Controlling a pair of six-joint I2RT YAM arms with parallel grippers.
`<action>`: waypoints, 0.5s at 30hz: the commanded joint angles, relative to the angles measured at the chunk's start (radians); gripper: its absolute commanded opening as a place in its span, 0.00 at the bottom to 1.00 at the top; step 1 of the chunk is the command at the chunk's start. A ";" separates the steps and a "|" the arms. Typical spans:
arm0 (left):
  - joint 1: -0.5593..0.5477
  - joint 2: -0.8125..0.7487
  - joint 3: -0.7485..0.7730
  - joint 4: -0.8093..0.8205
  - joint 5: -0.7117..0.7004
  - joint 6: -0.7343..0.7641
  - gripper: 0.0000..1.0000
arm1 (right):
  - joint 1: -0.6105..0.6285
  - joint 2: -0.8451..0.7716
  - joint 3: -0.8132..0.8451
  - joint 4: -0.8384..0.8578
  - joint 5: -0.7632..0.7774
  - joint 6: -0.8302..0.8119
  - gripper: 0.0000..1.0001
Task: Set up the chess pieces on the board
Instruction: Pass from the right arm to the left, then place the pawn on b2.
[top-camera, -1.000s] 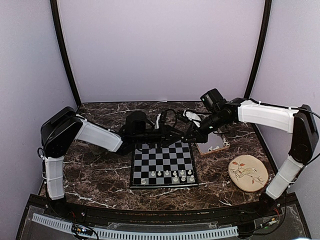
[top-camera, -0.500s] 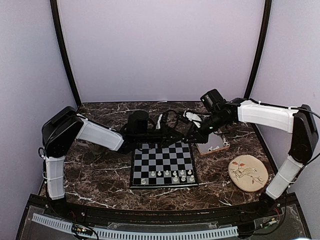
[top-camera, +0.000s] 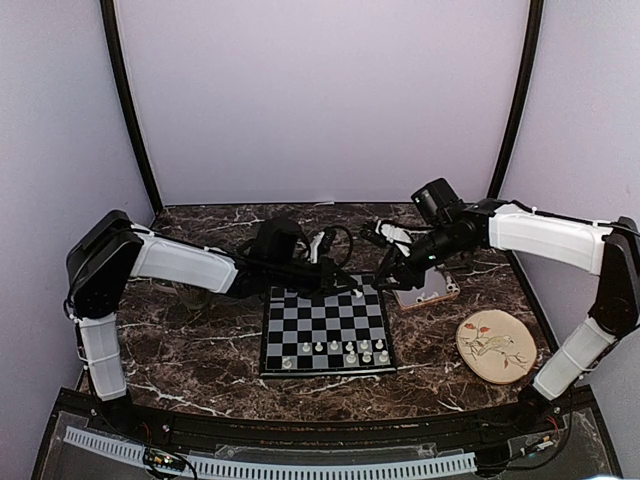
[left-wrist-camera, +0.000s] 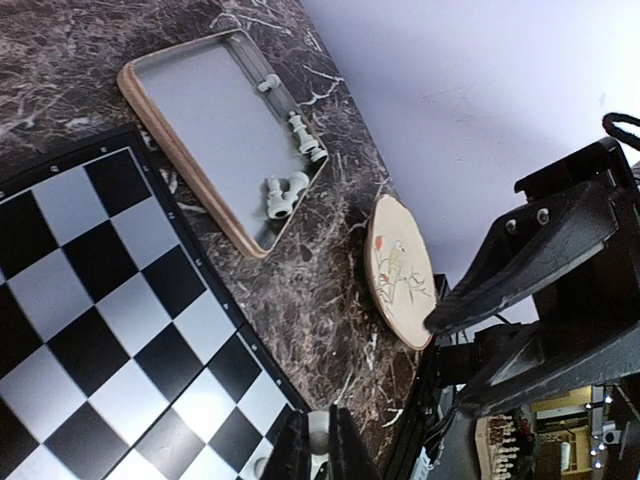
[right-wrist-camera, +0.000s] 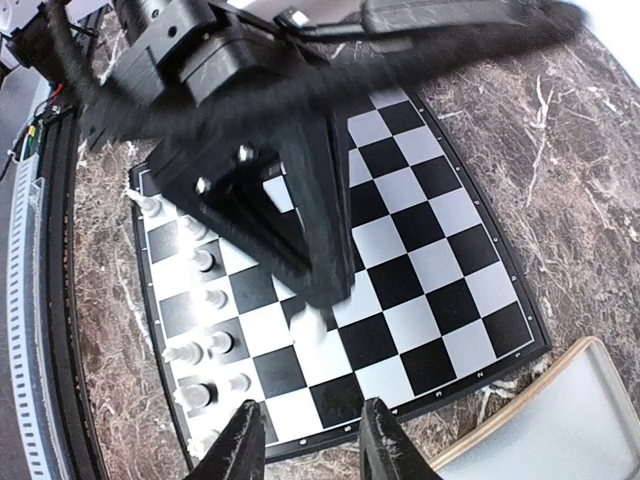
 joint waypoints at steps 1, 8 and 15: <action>0.010 -0.139 0.023 -0.335 -0.140 0.282 0.05 | -0.029 -0.073 -0.072 0.024 -0.051 -0.014 0.33; -0.009 -0.216 -0.018 -0.568 -0.426 0.503 0.06 | -0.067 -0.066 -0.133 0.066 -0.082 0.003 0.34; -0.061 -0.247 -0.084 -0.653 -0.593 0.549 0.06 | -0.073 -0.064 -0.145 0.076 -0.080 0.005 0.34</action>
